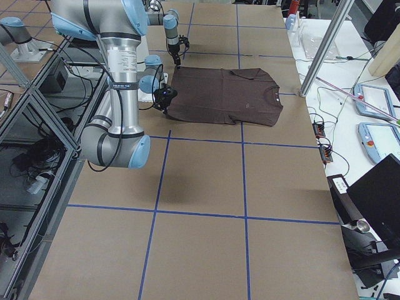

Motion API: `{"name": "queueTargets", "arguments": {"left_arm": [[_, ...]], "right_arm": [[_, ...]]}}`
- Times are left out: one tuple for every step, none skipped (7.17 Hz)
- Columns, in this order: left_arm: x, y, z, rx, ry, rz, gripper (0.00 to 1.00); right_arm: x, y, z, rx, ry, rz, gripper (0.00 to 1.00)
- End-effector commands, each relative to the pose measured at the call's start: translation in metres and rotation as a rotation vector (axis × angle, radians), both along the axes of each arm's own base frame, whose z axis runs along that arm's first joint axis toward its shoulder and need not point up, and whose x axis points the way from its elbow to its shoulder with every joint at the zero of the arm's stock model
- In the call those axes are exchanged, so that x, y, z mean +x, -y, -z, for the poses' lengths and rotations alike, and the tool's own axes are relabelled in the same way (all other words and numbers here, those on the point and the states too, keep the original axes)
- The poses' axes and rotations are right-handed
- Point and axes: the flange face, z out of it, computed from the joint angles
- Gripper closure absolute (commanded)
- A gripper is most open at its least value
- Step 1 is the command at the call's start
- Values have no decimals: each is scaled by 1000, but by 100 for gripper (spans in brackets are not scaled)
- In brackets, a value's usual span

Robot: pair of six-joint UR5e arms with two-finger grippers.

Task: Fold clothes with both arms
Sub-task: 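Move both grippers to the hem corners nearest the robot and grasp them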

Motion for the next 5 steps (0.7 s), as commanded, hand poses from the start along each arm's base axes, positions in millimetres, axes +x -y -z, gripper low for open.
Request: {"name": "queueTargets", "arguments": {"left_arm": [[2, -4, 2, -8, -4, 0, 67], [1, -4, 1, -10, -3, 2, 100], [1, -4, -1, -10, 0, 2, 100], [0, -3, 6, -10, -13, 2, 100], [-4, -2, 12, -10, -27, 5, 100]], "right_arm": [[0, 1, 0, 0, 0, -1, 100], [0, 1, 0, 0, 0, -1, 100], [0, 1, 0, 0, 0, -1, 100], [0, 0, -1, 1, -2, -1, 100], [0, 1, -1, 1, -3, -2, 100]]}}
